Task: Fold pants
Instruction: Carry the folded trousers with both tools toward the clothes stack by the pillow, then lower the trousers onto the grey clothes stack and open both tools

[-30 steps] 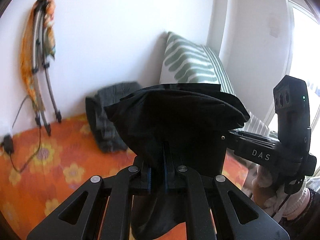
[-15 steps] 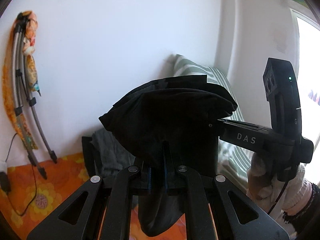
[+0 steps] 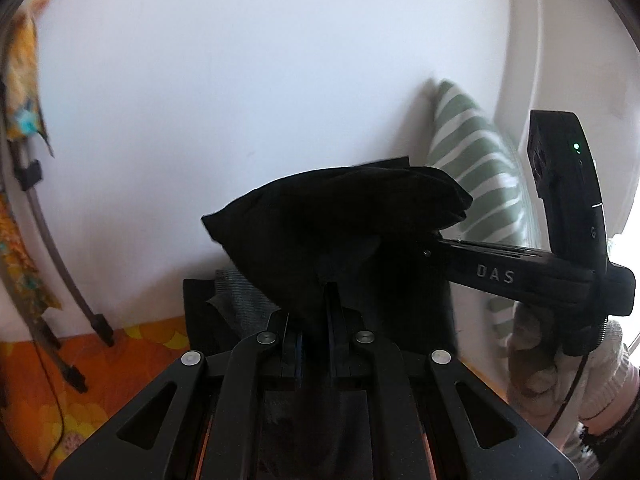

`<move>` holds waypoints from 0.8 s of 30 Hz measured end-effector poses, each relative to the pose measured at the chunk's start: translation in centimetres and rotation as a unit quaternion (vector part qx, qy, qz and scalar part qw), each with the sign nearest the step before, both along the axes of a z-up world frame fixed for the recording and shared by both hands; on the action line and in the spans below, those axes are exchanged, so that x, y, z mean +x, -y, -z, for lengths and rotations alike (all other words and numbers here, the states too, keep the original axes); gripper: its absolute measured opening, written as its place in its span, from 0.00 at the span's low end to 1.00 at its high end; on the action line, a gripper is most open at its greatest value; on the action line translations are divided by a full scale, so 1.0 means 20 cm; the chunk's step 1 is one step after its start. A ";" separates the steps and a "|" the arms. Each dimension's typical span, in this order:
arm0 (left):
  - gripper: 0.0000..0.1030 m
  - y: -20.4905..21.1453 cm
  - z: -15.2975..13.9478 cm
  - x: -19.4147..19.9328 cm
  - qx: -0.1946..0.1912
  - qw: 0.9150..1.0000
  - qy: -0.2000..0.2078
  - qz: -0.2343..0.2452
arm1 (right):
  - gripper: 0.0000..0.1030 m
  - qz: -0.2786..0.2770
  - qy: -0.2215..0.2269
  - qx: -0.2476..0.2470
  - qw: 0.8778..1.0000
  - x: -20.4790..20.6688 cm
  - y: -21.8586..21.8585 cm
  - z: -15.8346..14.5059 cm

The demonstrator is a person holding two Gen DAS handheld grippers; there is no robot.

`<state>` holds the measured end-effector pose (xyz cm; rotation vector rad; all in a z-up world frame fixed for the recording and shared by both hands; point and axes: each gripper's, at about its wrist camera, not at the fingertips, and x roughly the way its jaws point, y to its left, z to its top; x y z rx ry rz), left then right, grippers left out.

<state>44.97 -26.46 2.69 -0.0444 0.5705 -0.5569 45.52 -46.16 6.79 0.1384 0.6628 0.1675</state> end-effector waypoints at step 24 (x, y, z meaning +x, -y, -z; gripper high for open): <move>0.31 0.00 0.09 0.29 0.070 0.995 0.018 -0.070 | 0.21 0.009 0.023 -0.043 0.999 0.20 -0.01 0.08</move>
